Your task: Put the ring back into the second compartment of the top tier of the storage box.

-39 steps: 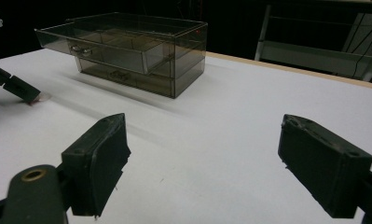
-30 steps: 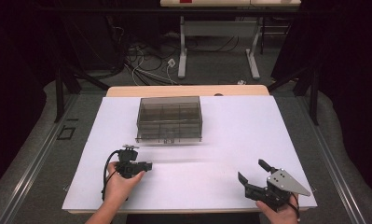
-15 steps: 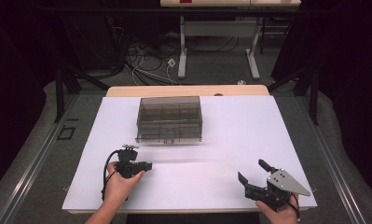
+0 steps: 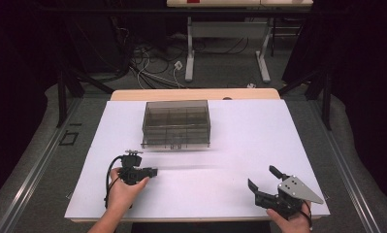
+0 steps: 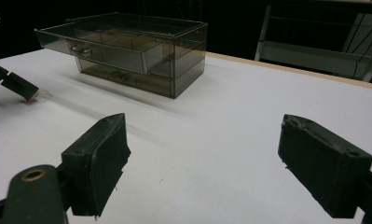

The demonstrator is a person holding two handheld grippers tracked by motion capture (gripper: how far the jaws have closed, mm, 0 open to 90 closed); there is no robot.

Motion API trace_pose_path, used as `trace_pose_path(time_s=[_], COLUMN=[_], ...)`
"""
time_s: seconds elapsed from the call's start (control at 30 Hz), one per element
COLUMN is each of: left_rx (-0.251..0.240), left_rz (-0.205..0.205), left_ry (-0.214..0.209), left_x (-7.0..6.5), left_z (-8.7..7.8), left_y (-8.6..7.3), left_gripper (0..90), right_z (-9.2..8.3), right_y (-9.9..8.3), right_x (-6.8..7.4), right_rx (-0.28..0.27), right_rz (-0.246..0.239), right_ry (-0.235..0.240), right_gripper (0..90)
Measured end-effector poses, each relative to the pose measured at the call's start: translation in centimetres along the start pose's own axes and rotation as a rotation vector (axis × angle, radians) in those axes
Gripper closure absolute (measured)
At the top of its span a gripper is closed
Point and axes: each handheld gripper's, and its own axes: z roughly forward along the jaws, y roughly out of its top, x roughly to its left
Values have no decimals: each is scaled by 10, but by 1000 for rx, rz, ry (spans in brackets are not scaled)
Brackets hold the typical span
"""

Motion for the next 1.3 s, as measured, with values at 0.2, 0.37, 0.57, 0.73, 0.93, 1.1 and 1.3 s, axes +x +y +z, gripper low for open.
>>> trace_pose_path(time_s=[0.2, 0.37, 0.57, 0.73, 0.93, 1.1, 1.3], left_rx=[-4, -20, -34, -40, -45, -44, -59], left_rz=[-2, -4, -1, 10, 17, 25, 37], left_ry=[-9, -13, -12, -15, -15, -19, -15], left_x=[1, 2, 1, -1, -3, -5, -8], left_z=[-5, -8, -11, -15, -18, -21, -23], left_y=[1, 1, 0, -1, -2, -2, -3], left_gripper=[688, 688, 688, 689, 689, 689, 689], right_z=[0, 0, -1, -1, -1, -1, -1], right_y=[0, 0, 0, 0, 0, 0, 0], right_x=[0, 0, -1, -1, -1, -1, -1], right_rx=[-3, -2, 0, -2, -4, 0, -1], right_rz=[-3, 2, 0, -2, 0, 1, 1], right_ry=[5, 0, 1, 3, 1, 3, 1], right_gripper=[151, 150, 151, 151, 150, 151, 151])
